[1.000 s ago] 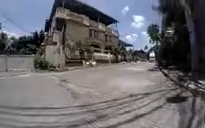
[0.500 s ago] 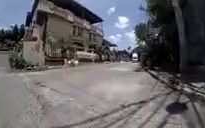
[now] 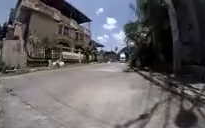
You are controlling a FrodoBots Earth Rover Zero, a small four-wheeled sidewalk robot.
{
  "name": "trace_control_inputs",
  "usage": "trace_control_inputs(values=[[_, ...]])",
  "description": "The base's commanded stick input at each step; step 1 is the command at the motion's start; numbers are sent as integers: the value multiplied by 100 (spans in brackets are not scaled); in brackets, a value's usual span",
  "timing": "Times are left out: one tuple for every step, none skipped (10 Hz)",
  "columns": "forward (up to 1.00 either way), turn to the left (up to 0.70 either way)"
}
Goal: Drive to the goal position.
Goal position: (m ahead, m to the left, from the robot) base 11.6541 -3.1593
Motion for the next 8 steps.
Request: trace_control_inputs(values=[[100,4],[100,4],[100,4],[100,-36],[100,-36],[100,-36],[100,-36],[100,-36]])
